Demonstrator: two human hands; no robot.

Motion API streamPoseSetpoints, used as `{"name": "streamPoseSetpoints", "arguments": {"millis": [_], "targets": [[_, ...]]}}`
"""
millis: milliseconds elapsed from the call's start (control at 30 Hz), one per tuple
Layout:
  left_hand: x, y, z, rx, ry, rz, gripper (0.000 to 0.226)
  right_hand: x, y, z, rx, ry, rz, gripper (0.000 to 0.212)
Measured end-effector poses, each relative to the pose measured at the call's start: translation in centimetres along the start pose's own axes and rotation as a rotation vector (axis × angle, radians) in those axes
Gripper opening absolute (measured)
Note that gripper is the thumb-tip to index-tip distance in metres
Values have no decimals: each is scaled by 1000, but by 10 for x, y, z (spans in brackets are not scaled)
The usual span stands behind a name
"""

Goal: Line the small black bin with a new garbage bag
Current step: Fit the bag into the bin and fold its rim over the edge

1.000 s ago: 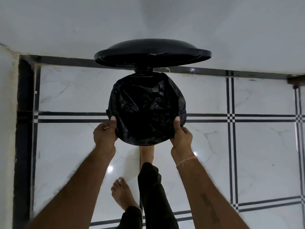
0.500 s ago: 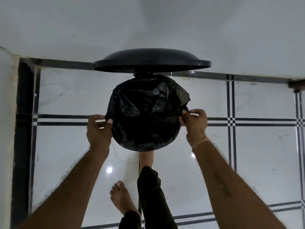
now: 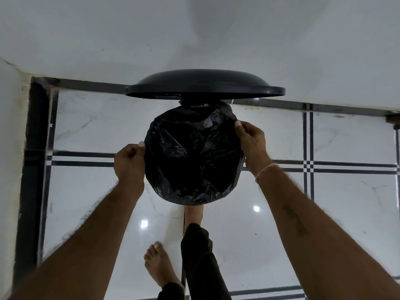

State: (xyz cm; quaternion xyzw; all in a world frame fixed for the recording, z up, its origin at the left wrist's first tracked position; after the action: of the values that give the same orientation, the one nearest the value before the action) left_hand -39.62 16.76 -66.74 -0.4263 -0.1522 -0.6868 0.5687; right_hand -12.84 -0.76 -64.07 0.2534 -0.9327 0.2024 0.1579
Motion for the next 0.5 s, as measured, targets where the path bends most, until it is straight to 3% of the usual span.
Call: {"name": "streamPoseSetpoints", "arguments": {"millis": [167,300,400,500], "targets": [[-7,7,5,46,-105,-75,34,-17,17,-8,-57,-3,-65,32],[-8,21,30,54,-57,-181,37,-33,27,-5,6,-70,-116,44],[-15,28,45,23,-55,-233,27,-33,27,-12,-8,-57,-190,29],[-23,34,50,38,-171,-256,22,-40,25,-13,-21,-26,-224,35]]}}
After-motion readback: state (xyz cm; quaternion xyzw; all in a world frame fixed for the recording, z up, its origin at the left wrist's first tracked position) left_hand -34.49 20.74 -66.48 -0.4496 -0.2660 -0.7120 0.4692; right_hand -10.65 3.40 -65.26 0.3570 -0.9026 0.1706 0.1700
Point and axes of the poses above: each hand's wrist, its own x-axis away from the middle knuckle, its own y-axis out of the palm, z = x × y, the point moved 4 cm from there along -x, towards the middle knuckle, and after that the axes turned 12 degrees about -y, right-handed, at the moved point
